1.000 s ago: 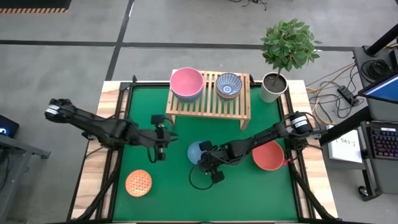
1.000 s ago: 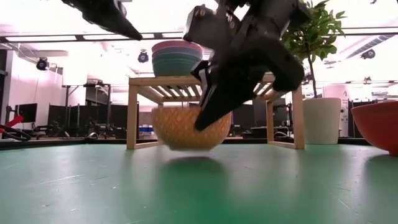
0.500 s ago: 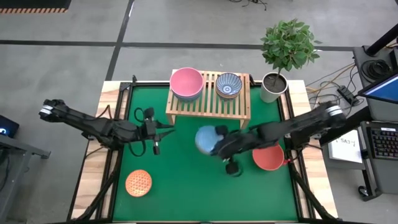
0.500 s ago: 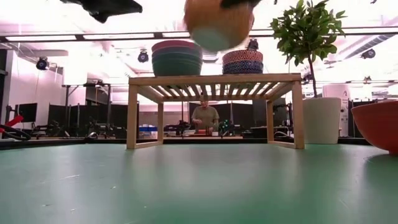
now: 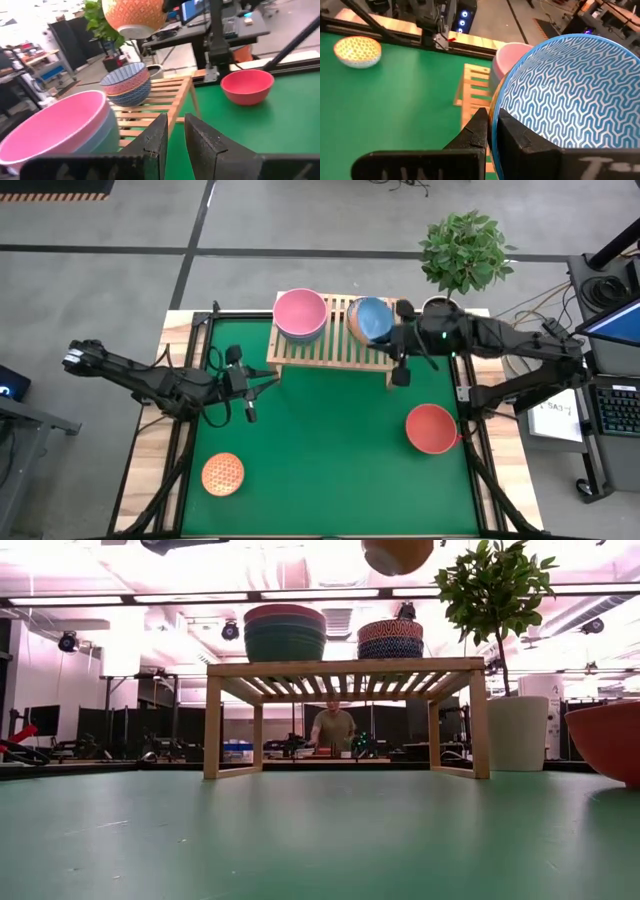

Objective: Place and stack bowls onto a shelf
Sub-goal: Stack the light blue patterned bowl on top of the blue patterned bowl on the shelf

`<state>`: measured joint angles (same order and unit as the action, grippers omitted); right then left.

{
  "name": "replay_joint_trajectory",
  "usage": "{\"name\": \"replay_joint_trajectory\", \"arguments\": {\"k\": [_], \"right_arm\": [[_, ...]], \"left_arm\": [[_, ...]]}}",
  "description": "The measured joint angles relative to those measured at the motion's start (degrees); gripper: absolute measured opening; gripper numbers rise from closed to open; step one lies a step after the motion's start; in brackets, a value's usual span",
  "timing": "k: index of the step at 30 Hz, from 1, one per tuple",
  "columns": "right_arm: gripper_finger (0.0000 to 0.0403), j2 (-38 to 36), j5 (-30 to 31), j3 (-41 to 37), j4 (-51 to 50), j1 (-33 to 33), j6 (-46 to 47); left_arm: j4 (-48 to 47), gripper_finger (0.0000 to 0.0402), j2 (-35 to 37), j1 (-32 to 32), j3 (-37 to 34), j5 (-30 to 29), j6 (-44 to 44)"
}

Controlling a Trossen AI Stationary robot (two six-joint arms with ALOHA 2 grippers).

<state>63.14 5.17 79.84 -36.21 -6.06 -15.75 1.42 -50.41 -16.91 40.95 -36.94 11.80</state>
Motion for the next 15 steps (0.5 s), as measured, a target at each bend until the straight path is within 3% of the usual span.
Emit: {"name": "replay_joint_trajectory", "arguments": {"k": [9,15], "right_arm": [[0.0013,10.81,-1.06,14.46,-14.23,-6.26,-4.57],[0.0013,16.50,-1.32,22.80,-21.35,-8.98,-3.76]], "left_arm": [[-2.08,0.0048,-0.11,0.05,-0.24,-1.73,0.79],[-6.44,0.0048,-0.02,0.05,-0.26,-11.54,0.83]]}}
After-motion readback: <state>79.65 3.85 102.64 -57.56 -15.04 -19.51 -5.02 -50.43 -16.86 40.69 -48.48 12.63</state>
